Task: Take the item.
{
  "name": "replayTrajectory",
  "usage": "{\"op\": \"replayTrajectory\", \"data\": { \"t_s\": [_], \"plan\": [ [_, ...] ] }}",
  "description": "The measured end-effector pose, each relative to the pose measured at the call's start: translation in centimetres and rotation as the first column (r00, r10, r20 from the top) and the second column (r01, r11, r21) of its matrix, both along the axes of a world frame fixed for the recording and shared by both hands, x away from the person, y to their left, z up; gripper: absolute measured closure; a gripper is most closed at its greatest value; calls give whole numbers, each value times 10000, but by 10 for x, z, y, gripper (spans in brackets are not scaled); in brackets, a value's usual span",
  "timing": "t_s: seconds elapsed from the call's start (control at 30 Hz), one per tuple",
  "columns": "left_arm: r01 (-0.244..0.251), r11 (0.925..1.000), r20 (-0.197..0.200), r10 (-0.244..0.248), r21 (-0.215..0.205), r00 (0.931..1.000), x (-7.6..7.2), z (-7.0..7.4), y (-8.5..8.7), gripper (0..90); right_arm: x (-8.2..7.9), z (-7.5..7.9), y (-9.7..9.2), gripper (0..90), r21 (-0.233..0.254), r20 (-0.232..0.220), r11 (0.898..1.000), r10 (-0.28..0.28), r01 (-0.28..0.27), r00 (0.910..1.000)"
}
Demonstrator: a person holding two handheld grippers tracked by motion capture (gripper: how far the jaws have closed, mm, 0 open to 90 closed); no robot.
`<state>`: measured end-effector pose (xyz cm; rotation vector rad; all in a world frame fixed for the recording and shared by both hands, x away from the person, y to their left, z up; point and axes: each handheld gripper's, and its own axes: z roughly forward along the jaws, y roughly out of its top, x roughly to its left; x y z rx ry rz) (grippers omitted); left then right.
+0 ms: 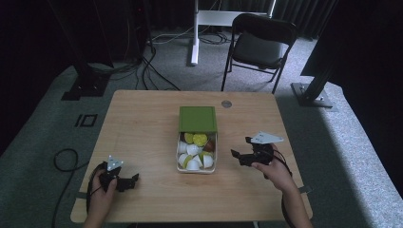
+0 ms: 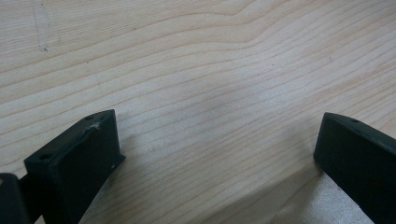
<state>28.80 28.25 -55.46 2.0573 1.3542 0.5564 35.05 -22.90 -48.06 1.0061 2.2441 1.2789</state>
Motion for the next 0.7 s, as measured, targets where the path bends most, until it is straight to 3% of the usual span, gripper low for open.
{"op": "replayTrajectory", "data": {
  "t_s": [0.3, 0.7],
  "plan": [
    [1, 10000, -1, -1, 1, 10000, 0, 0, 0, 14, 2, 14, 27, 152, 154, 188, 9977, 657, -660, 9977],
    [-16, 10000, 11, 16, -22, 10000, 0, 0, 0, 13, 2, 25, 63, 156, 190, 321, 9852, 1698, -1704, 9850]
  ]
}}
